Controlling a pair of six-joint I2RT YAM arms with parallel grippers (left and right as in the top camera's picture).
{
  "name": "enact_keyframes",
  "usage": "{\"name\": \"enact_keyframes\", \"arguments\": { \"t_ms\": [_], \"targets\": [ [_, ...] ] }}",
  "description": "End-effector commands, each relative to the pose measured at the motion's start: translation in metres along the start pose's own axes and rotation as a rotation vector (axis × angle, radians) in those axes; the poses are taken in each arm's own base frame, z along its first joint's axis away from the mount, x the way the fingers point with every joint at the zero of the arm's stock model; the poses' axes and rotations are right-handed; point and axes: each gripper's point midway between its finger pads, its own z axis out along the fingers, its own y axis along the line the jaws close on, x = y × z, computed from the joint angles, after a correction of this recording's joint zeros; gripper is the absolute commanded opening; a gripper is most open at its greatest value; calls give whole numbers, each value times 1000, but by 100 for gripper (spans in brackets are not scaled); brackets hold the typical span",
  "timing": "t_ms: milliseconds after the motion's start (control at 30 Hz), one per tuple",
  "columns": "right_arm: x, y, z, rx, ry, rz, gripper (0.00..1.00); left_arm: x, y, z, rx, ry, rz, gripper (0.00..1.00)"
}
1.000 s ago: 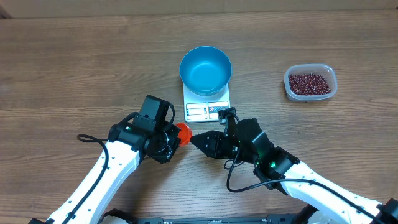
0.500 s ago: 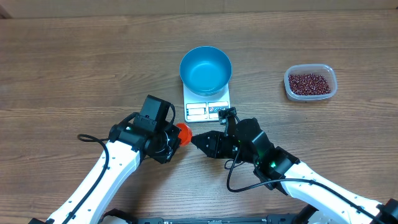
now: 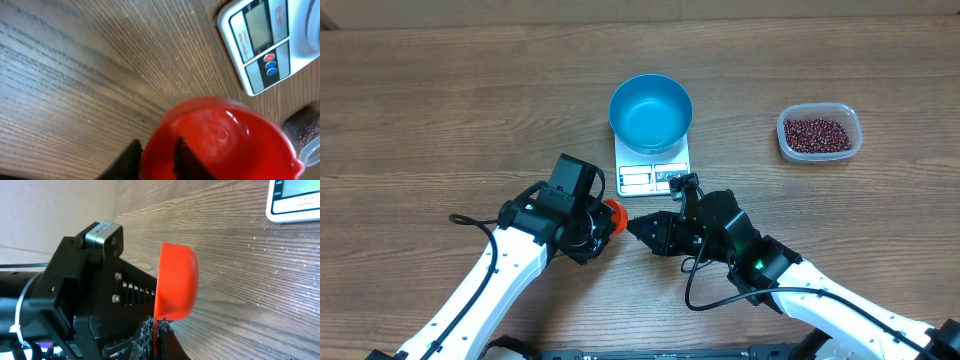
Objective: Scoop item into bowl and weigh 150g on scale
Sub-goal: 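Close the right gripper on the blue scoop handle, then release the scoop from the left gripper and pull the right gripper back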
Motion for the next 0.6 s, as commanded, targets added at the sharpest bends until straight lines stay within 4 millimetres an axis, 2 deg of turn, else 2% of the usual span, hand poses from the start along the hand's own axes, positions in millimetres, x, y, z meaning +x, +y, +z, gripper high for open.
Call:
{"name": "enact_keyframes", "arguments": {
  "t_ms": [0,133,267,367,467,567],
  "targets": [
    [-3,11,0,-24,0,-65,4,6,-5,-1,6,23,29,33],
    [-3,5,-1,0,1,-174,4,5,-5,-1,6,19,29,48],
    [-13,-16,-6,82,-25,-143,4,4,-5,-1,5,16,28,61],
    [-21,-30,-15,129,-39,-152,4,3,-5,-1,4,11,28,80],
    [-34,-45,-36,195,-79,-131,4,-2,-4,-1,-1,-20,28,98],
    [-47,-64,-65,300,-148,-90,4,-4,-3,-1,-3,-34,28,100]
  ]
}}
